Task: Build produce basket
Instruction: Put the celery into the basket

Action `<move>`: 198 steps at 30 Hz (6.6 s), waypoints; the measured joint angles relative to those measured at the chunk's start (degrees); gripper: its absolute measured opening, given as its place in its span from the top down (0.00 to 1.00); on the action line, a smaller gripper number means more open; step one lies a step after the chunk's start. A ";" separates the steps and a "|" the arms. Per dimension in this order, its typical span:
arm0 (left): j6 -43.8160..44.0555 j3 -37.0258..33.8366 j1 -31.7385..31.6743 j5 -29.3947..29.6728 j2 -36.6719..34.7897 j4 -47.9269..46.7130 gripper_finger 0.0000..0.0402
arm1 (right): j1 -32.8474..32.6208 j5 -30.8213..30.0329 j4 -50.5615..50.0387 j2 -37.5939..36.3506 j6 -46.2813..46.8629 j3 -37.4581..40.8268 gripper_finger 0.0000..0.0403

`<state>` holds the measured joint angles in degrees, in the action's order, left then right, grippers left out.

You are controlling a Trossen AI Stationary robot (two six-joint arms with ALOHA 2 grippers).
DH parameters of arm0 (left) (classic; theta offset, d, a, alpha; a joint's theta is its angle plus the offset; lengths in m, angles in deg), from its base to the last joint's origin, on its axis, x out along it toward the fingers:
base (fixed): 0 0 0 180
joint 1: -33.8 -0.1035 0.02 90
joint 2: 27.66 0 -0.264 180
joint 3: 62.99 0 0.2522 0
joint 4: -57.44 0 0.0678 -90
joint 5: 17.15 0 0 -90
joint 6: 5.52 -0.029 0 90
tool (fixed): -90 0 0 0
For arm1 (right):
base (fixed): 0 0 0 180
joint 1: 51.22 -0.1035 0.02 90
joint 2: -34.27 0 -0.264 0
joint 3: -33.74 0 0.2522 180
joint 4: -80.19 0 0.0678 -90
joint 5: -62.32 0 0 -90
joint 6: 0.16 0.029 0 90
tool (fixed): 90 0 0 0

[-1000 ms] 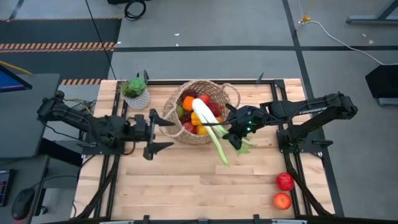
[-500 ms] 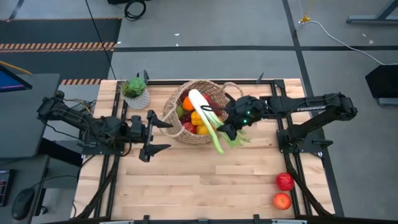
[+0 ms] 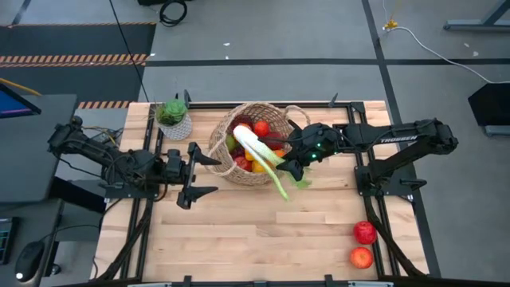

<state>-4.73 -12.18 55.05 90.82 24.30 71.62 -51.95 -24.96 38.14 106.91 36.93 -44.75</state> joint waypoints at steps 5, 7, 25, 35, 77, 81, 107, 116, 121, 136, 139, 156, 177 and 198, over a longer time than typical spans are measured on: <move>-0.01 0.01 0.25 -0.01 0.00 0.07 0.12 | 0.00 -1.78 1.64 0.09 -2.36 0.00 0.45; -0.02 0.01 0.25 -0.01 0.00 0.09 0.12 | -0.19 -1.73 2.98 0.22 -3.64 0.00 0.41; -0.03 0.01 0.28 -0.01 0.02 0.51 0.12 | -7.89 0.97 1.85 -1.36 -23.06 -4.20 0.37; -0.03 0.01 0.28 -0.02 0.02 0.49 0.12 | -16.51 -10.82 -5.24 -1.42 -24.87 -8.71 0.37; -5.50 8.87 1.80 2.21 17.40 1.87 0.12 | -39.10 -34.58 23.67 -1.36 8.39 30.12 0.37; -3.89 14.16 1.30 2.41 22.70 -3.51 0.12 | -39.11 -34.59 23.58 -1.36 8.15 30.12 0.37; -6.41 28.27 -9.95 -4.69 39.91 -11.58 0.12 | -37.20 -31.93 22.47 -1.36 -1.24 30.12 0.37; -6.38 28.31 -10.49 -3.58 39.99 -11.07 0.12 | -36.98 -31.58 22.24 -1.36 -1.20 30.12 0.37; -6.34 28.31 -10.88 -2.14 40.04 -11.06 0.12 | -36.98 -31.58 22.24 -1.36 -0.89 30.12 0.37; -1.04 28.25 -12.80 2.83 40.04 -12.31 0.12 | -36.52 -31.58 22.22 -1.36 -0.88 30.12 0.37; -1.01 28.22 -12.64 2.79 40.04 -13.01 0.12 | -36.52 -31.58 22.22 -1.36 -0.88 30.10 0.37; -4.16 28.20 -11.45 -0.64 40.04 -9.45 0.12 | -36.52 -31.58 22.22 -1.36 -0.86 30.08 0.37; -11.53 28.21 -9.60 -2.73 40.66 -4.72 0.12 | -36.52 -31.58 22.22 -1.36 0.21 30.08 0.37; -12.16 28.25 -11.09 -2.52 43.80 -0.18 0.12 | -36.52 -31.58 22.25 -1.38 0.23 30.05 0.37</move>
<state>-16.89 16.07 43.96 88.29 68.10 71.44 -88.48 -56.54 60.39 105.53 37.16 -14.70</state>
